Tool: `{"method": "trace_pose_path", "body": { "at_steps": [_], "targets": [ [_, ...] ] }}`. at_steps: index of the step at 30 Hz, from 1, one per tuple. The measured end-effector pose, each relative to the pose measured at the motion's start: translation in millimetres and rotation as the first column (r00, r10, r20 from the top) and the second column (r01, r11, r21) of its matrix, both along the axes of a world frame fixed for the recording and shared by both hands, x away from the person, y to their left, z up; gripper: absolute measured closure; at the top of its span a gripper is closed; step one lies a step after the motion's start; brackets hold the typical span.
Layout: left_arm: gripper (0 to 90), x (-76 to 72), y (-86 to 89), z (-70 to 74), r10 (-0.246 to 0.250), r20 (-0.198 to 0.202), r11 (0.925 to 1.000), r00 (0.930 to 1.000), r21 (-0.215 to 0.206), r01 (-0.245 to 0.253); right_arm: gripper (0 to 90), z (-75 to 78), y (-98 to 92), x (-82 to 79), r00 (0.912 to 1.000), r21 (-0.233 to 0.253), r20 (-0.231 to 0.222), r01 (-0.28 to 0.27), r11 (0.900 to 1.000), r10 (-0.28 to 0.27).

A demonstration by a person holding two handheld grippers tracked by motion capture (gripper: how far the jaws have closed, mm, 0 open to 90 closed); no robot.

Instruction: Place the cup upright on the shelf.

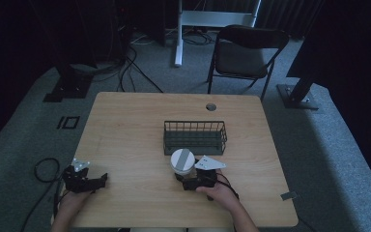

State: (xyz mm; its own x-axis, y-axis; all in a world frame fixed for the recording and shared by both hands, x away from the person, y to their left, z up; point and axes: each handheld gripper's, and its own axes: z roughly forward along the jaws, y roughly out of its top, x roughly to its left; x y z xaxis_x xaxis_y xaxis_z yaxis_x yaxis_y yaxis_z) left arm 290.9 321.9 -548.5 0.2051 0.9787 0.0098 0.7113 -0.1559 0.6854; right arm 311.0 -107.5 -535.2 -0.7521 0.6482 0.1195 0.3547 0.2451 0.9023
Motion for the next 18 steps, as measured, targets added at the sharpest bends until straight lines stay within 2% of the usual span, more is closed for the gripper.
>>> {"method": "trace_pose_path", "body": {
  "at_steps": [6, 18],
  "targets": [
    [0.1, 0.0, 0.0, 0.0, 0.000, 0.000, 1.0000, 1.0000, 0.000, 0.000, 13.0, -1.3, 3.0, 1.3, 1.0000, -0.019, 0.008, 0.000, 1.000, 0.001],
    [0.1, 0.0, 0.0, 0.0, 0.000, 0.000, 1.0000, 1.0000, 0.000, 0.000, 13.4, -1.0, 9.9, 4.0, 0.9995, -0.013, 0.031, -0.001, 1.000, 0.002]
  ]
}}
